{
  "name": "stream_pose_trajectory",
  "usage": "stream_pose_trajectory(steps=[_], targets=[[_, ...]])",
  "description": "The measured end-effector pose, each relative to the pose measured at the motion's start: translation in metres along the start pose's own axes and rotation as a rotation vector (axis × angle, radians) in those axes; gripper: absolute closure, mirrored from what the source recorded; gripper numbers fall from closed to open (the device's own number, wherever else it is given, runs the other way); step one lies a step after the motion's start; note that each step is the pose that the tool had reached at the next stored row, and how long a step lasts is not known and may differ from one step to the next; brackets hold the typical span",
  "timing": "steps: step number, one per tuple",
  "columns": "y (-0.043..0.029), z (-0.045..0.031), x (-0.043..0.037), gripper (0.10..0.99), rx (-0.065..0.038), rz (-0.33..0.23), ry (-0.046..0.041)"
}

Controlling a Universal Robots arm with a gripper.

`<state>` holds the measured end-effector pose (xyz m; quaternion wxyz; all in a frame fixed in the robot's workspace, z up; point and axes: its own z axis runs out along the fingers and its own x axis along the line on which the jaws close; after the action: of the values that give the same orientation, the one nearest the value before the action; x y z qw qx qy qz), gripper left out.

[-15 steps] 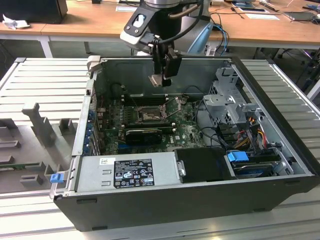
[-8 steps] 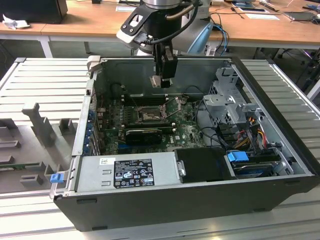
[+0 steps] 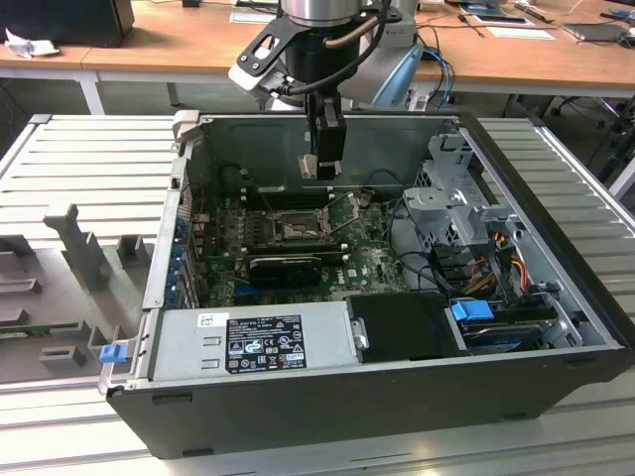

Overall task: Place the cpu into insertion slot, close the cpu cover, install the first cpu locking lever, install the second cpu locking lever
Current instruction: 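Place the cpu into insertion slot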

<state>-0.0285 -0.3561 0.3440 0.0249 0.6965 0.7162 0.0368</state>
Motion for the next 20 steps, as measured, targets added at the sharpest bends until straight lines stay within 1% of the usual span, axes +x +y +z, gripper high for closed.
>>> stream_pose_trajectory(steps=[9,12,20], targets=[[-0.0006,0.0073,-0.0001,0.557,0.000,0.000,0.0001],[-0.0010,0.0116,-0.0002,0.557,0.000,0.000,0.0000],[-0.0015,0.0174,-0.0003,0.557,0.000,0.000,0.0001]])
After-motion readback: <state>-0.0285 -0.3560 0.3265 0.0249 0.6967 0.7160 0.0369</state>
